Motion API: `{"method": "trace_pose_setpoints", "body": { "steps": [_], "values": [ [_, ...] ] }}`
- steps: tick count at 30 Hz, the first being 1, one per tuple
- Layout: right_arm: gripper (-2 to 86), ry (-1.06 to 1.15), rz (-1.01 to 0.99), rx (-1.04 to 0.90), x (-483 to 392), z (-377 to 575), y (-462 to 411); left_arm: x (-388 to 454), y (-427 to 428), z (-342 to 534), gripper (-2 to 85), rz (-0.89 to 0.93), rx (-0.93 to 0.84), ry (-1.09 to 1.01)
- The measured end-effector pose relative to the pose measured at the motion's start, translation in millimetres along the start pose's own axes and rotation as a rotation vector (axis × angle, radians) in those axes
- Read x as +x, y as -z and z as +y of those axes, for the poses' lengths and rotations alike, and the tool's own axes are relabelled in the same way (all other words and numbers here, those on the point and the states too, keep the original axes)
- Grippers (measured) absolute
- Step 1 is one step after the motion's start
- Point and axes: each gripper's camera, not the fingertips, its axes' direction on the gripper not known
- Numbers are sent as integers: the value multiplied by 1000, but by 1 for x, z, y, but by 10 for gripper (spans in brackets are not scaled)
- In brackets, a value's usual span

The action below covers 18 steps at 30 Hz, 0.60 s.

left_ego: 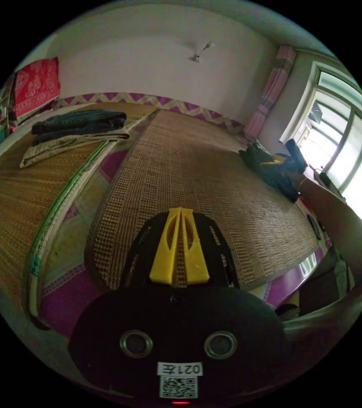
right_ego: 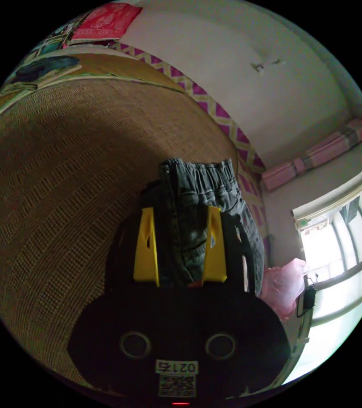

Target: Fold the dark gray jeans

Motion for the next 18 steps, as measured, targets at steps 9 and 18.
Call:
{"method": "trace_pose_setpoints", "body": {
  "steps": [9, 18],
  "values": [
    [66, -187, -12, 66, 22, 9, 31, 31, 8, 24, -10, -23, 32, -18],
    [56, -348, -182, 144, 122, 23, 104, 60, 4, 36, -10, -58, -10, -46]
  ]
}}
